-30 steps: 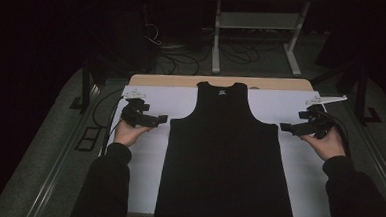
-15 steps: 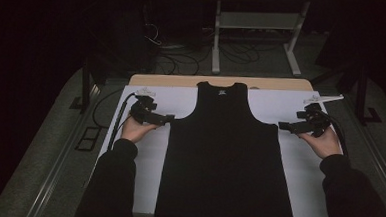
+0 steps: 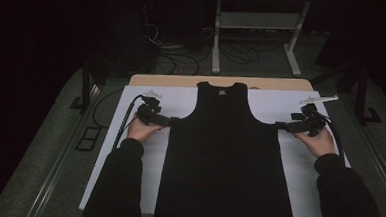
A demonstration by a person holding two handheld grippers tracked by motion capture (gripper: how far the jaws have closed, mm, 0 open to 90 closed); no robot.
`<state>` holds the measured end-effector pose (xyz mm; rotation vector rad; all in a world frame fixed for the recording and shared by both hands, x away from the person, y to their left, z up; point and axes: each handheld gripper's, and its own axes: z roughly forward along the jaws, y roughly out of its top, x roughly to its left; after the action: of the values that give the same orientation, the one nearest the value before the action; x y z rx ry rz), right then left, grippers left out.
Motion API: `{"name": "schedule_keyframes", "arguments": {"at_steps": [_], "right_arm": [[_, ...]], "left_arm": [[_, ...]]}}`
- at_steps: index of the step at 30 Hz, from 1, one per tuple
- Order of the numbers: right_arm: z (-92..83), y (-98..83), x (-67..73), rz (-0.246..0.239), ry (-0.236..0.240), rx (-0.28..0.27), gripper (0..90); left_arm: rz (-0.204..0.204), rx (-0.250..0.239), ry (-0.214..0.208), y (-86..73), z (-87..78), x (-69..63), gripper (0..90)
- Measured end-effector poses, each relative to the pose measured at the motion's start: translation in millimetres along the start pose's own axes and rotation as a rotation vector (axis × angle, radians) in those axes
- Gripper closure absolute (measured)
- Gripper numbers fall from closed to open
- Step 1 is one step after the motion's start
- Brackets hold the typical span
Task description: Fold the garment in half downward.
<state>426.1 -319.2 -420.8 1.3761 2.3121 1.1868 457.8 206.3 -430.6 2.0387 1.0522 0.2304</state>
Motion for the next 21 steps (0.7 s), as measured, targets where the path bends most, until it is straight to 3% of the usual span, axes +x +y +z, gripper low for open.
{"name": "schedule_keyframes", "arguments": {"at_steps": [9, 11, 21], "right_arm": [[9.1, -3.0, 1.0, -0.017, -0.012, 0.027, 12.9], [11.6, -3.2, 1.9, -0.021, -0.014, 0.03, 13.2], [20.4, -5.4, 4.7, -0.022, -0.042, 0.057, 18.5]], "left_arm": [[-0.017, 0.049, 0.0, -3.1, 3.1, 3.3, 0.0], [-0.005, 0.063, -0.003, -3.6, 3.6, 3.2, 1.7], [0.008, 0.052, -0.007, -3.4, 7.4, -1.5, 10.4]]}}
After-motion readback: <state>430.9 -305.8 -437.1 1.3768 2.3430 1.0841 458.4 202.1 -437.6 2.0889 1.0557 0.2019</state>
